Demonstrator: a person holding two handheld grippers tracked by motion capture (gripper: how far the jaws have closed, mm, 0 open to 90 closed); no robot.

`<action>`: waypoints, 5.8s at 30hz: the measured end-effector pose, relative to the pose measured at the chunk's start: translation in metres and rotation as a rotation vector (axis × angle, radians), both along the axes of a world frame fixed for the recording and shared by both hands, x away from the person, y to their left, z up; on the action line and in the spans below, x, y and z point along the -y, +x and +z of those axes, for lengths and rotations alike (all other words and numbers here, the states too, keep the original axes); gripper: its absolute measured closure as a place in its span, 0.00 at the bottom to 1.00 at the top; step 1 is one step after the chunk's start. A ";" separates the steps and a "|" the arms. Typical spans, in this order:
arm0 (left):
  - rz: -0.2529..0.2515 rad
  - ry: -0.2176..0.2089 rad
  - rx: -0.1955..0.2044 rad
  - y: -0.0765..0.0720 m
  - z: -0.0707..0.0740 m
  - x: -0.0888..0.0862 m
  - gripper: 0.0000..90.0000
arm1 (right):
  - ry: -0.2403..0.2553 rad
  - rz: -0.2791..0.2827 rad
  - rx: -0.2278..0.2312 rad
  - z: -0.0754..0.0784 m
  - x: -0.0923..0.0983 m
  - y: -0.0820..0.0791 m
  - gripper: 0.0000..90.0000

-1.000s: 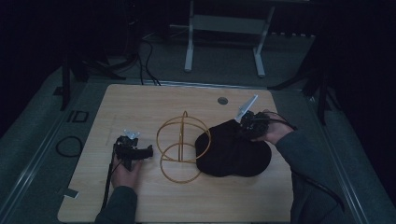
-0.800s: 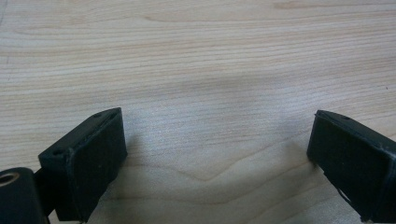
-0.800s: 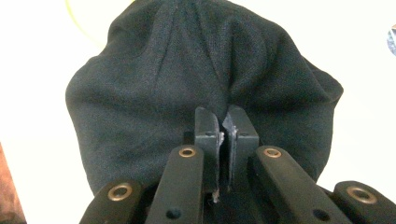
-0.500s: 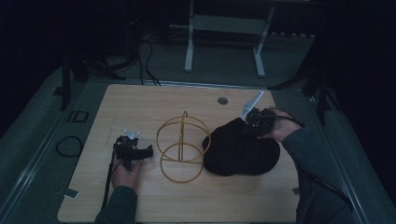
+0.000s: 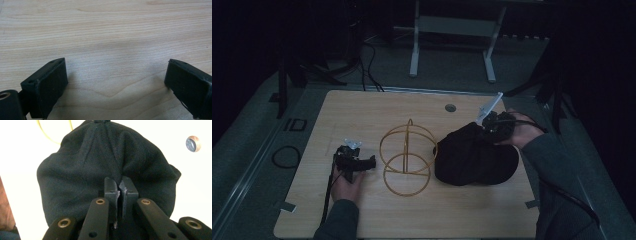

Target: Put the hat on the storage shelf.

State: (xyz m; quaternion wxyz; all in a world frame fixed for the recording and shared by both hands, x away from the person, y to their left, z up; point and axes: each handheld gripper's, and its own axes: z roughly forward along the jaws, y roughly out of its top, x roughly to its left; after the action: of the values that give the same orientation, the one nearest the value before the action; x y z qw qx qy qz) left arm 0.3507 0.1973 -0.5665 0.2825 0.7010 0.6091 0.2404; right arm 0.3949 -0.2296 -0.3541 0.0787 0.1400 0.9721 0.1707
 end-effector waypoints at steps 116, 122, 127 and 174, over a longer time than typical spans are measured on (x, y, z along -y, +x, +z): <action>0.000 0.000 -0.002 0.000 0.000 0.000 0.05 | 0.500 -0.227 0.297 0.105 0.012 -0.005 0.95; 0.000 0.000 -0.002 0.000 0.000 0.000 0.05 | 0.519 -0.233 0.312 0.109 0.009 -0.006 0.95; 0.000 0.000 -0.002 0.000 0.000 0.000 0.05 | 0.530 -0.223 0.309 0.113 0.004 -0.007 0.95; -0.002 0.002 -0.001 0.000 0.000 0.000 0.05 | 0.648 -0.159 0.357 0.149 -0.057 -0.021 0.95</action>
State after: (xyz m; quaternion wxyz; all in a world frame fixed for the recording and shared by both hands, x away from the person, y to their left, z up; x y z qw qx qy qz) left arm 0.3509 0.1972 -0.5665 0.2817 0.7021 0.6083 0.2404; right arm 0.3744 -0.1728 -0.2056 0.2116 0.2005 0.8248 0.4844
